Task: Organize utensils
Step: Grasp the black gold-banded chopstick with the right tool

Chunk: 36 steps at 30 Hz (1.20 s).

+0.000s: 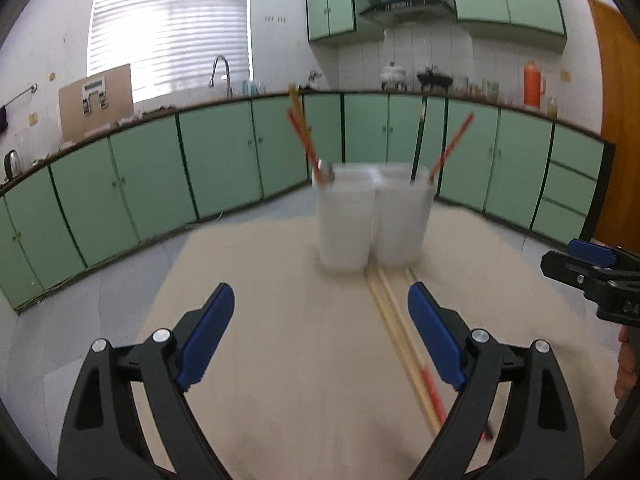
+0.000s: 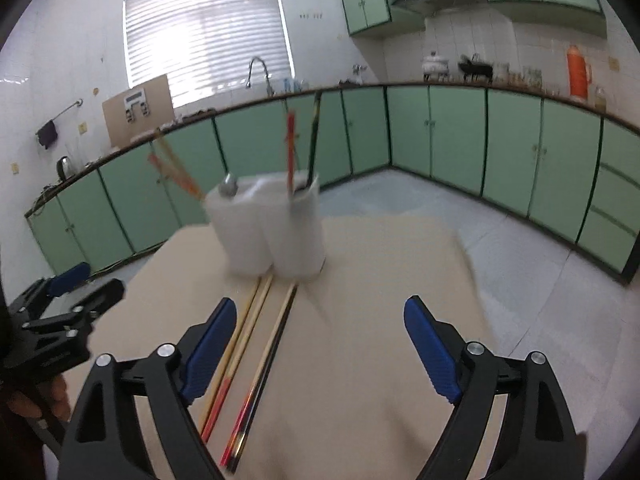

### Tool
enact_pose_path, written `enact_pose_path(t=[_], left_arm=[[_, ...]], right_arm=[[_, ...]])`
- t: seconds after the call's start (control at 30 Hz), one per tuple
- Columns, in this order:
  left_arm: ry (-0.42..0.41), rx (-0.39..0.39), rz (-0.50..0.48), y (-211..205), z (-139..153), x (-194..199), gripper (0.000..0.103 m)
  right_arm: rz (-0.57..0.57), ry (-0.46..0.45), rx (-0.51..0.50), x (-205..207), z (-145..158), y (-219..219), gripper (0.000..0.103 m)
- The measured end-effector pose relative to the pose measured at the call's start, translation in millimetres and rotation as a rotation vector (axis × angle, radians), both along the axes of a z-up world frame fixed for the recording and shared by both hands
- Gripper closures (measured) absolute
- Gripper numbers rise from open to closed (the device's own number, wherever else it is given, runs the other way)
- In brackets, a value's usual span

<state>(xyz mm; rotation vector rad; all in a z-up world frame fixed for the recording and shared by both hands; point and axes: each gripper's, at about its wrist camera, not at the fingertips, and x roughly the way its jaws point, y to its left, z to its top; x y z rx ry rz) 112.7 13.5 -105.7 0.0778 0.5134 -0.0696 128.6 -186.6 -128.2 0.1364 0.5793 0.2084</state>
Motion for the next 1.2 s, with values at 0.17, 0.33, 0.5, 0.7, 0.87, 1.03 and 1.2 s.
enact_pose_path(t=[0.17, 0.33, 0.5, 0.7, 0.87, 1.03, 1.2], left_arm=[[0.054, -0.007, 0.027, 5.3, -27.5, -13.2, 0.017], [0.099, 0.000, 0.021, 3.3, -45.6, -21.5, 0.017], [0.140, 0.024, 0.028, 1.8, -55.1, -27.3, 0.017], [0.160, 0.022, 0.041, 1.3, -57.6, -30.6, 0.017], [0.174, 0.023, 0.035, 2.3, -58.3, -33.1, 0.017], [0.182, 0.023, 0.021, -1.1, -58.5, -32.4, 0.017], [0.186, 0.030, -0.003, -6.3, -58.7, -32.3, 0.017]], right_arm=[[-0.003, 0.040, -0.019, -19.2, -28.1, 16.7, 0.020], [0.020, 0.099, -0.022, -33.5, -49.0, 33.9, 0.035], [0.045, 0.150, -0.033, -41.0, -59.0, 38.9, 0.053], [0.101, 0.182, -0.035, -43.2, -63.6, 50.6, 0.068], [0.123, 0.223, -0.060, -39.8, -69.1, 61.6, 0.073], [0.114, 0.229, -0.080, -41.3, -71.0, 63.2, 0.073], [0.107, 0.233, -0.075, -42.3, -70.7, 57.6, 0.073]])
